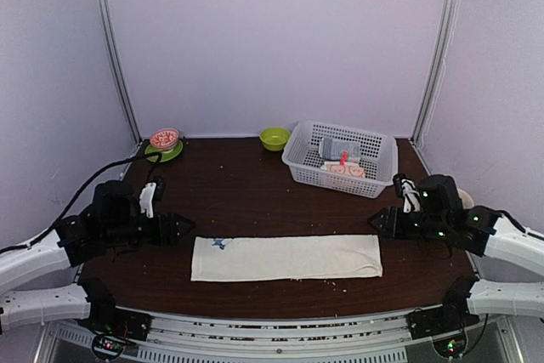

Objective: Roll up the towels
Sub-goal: Fold the towel at the center of the board, then smooth out the towel at the center of the board.

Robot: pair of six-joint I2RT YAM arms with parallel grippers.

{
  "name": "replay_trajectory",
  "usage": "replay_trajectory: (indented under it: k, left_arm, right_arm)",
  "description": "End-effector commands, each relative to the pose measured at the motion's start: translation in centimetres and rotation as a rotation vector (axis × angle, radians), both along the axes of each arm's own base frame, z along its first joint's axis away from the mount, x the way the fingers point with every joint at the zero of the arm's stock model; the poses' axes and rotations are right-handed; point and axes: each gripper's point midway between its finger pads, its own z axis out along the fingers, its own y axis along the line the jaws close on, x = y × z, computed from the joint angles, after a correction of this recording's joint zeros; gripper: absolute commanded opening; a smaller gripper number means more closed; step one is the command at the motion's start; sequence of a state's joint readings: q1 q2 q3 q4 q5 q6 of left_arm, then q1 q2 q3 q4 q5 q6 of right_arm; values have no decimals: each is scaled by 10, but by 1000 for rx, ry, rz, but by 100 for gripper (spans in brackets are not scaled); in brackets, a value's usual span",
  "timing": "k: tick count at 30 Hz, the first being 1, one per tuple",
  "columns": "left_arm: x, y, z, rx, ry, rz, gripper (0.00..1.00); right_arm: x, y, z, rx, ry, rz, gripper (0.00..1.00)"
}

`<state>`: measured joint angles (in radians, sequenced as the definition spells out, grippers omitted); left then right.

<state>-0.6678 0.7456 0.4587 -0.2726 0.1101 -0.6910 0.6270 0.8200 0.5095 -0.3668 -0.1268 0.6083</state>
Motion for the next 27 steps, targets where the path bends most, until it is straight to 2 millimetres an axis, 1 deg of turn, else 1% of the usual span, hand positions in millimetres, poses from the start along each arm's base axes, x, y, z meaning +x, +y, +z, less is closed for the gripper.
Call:
replay_trajectory:
  k: [1,3,4,6,8,10,11,13,17,18,24,27]
  left_arm:
    - [26,-29,-3,45,88,-32,44]
    - [32,-54,-19,37,172,-97,24]
    - [34,-63,-29,39,217,-117,19]
    - [36,-77,-47,47,275,-141,17]
    - [36,-87,-58,46,307,-166,17]
    - [35,-93,-66,47,323,-182,17]
    - [34,-94,-71,52,334,-186,17]
    - [33,-94,-80,65,350,-189,16]
    - [29,-90,-95,94,387,-185,12]
    - [28,-89,-98,99,393,-183,11]
    - [23,-82,-111,127,420,-175,9]
    - [21,-80,-118,138,436,-166,8]
  right_arm:
    - [14,13,-27,-66,118,4,39]
    - [11,19,-41,-76,163,27,29]
    - [8,17,-49,-102,189,20,27]
    - [3,8,-59,-143,227,-4,27]
    - [-4,-3,-64,-161,248,-43,34]
    - [-10,-13,-66,-163,262,-87,42]
    - [-13,-16,-68,-156,273,-107,43]
    - [-21,-19,-76,-132,305,-132,43]
    - [-33,-25,-92,-117,368,-174,31]
    - [-35,-27,-96,-119,379,-181,29]
    - [-47,-34,-107,-149,426,-182,25]
    - [-53,-34,-111,-171,451,-151,22]
